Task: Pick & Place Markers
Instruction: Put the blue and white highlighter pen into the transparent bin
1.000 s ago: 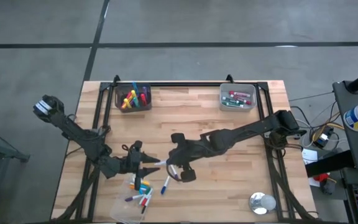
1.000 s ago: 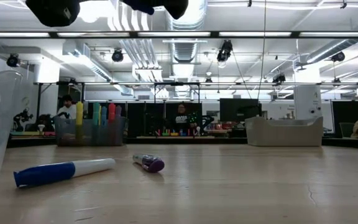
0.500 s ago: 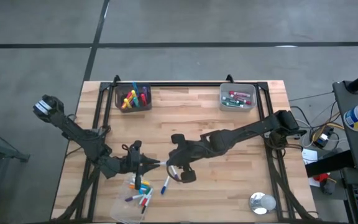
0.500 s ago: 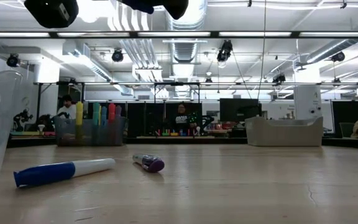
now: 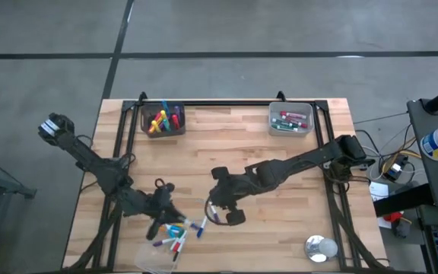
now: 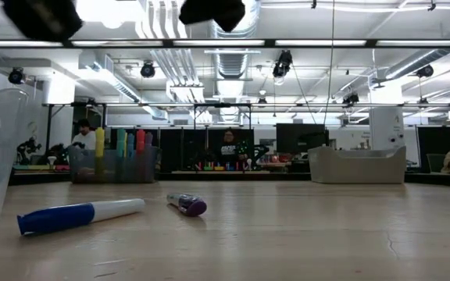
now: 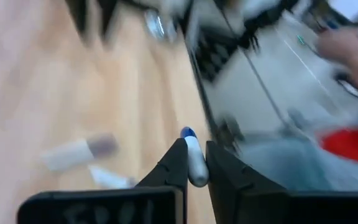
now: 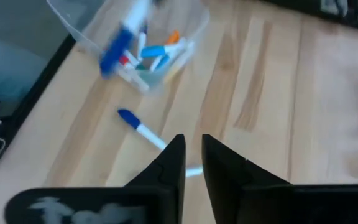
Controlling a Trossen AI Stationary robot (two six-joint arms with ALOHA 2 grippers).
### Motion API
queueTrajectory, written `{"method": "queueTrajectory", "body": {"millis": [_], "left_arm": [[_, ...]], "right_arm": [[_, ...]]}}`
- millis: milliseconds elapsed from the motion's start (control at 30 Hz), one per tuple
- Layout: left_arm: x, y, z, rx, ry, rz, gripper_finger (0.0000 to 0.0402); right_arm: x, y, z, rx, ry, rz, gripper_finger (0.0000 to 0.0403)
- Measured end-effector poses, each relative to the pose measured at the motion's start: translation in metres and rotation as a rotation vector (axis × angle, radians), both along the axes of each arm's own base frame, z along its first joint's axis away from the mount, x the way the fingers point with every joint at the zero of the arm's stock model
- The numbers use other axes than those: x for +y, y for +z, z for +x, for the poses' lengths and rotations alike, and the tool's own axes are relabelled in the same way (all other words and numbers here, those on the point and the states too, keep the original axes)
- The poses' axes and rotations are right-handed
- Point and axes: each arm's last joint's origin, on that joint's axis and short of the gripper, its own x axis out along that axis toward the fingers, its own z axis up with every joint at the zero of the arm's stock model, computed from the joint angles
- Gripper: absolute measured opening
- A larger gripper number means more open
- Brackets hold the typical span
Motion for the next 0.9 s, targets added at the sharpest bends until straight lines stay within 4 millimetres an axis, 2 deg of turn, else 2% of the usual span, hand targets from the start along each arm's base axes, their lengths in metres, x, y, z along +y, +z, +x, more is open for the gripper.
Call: {"method": "queueTrajectory", "body": {"millis": [167,333,467,733,900], "left_arm": [[0.002,-0.009,-0.013,0.257,-0.042,-0.182,0.0042],[-0.005,-0.022,-0.023,0.571,-0.074,-0.375,0.0039],[-0.011,-0.029,-0.027,0.713,-0.033,-0.481,0.0044],[-0.008,-0.042,-0.028,0.821,0.094,-0.458,0.0103],[-0.008,-0.041,-0.027,0.804,0.079,-0.448,0.0135]], "right_arm": [[-0.002,-0.01,-0.002,0.029,-0.015,-0.001,0.0082],[-0.003,-0.016,-0.003,0.047,-0.017,-0.007,0.0102],[-0.005,-0.024,-0.003,0.038,-0.03,-0.012,0.011],[-0.005,-0.034,-0.003,0.029,-0.1,0.058,0.0121],[-0.008,-0.044,-0.003,0.056,-0.271,0.217,0.0129]]}}
